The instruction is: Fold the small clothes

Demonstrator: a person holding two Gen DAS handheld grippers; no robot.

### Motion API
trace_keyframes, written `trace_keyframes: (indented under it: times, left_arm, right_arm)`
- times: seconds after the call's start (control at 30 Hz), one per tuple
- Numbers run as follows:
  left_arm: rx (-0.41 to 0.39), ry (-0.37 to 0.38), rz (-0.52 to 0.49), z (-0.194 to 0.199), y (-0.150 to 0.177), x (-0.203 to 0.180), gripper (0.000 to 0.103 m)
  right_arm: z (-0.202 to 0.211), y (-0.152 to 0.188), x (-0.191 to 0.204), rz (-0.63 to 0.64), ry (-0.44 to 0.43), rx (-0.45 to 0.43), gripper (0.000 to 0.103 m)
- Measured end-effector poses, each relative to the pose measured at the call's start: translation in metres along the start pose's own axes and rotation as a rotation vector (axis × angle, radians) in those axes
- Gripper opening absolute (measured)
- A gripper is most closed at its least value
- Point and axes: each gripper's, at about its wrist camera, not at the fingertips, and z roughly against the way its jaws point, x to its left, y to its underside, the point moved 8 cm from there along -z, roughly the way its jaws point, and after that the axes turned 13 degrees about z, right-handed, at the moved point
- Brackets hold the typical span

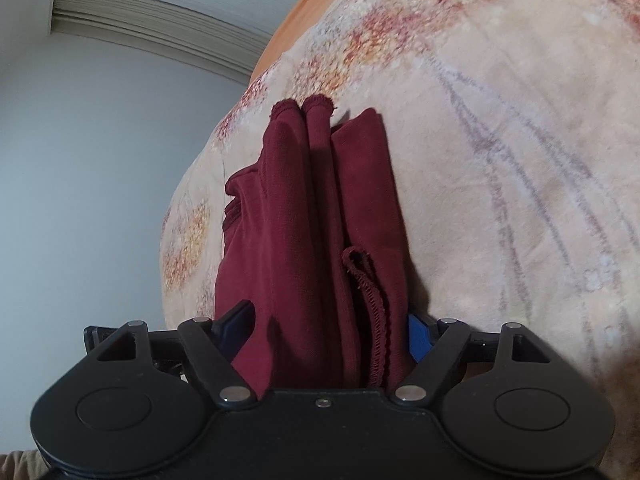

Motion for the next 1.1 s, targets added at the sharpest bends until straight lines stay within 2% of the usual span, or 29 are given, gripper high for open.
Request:
trace_keyframes:
  times: [0.47, 0.57, 0.63, 0.73, 0.87, 1.0, 1.1]
  left_arm:
    - [0.045, -0.021, -0.035, -0.033, -0.002, -0.017, 0.073]
    - [0.044, -0.027, -0.044, -0.039, -0.001, -0.022, 0.074]
    - [0.037, -0.044, -0.072, -0.042, -0.001, -0.026, 0.066]
    - [0.028, -0.041, -0.09, -0.037, 0.001, -0.031, 0.056]
    - [0.003, -0.045, -0.099, -0.029, 0.001, -0.038, 0.049]
    - [-0.019, -0.039, -0.131, -0.023, 0.002, -0.051, 0.035]
    - [-0.042, -0.027, -0.162, -0.011, 0.005, -0.065, 0.033]
  right_arm:
    - [-0.016, -0.006, 0.003, -0.018, -0.002, 0.0, 0.079]
    - [-0.014, -0.006, 0.002, -0.02, 0.006, -0.003, 0.071]
    - [-0.01, -0.006, -0.002, -0.036, 0.011, -0.008, 0.053]
    - [-0.003, -0.004, -0.004, -0.04, 0.016, -0.019, 0.04]
    - [-0.004, -0.005, 0.006, 0.016, 0.062, -0.015, 0.034]
    - [-0.001, -0.006, 0.012, 0.014, 0.077, -0.021, 0.03]
    - [0.006, -0.009, 0.029, 0.038, 0.06, -0.041, 0.029]
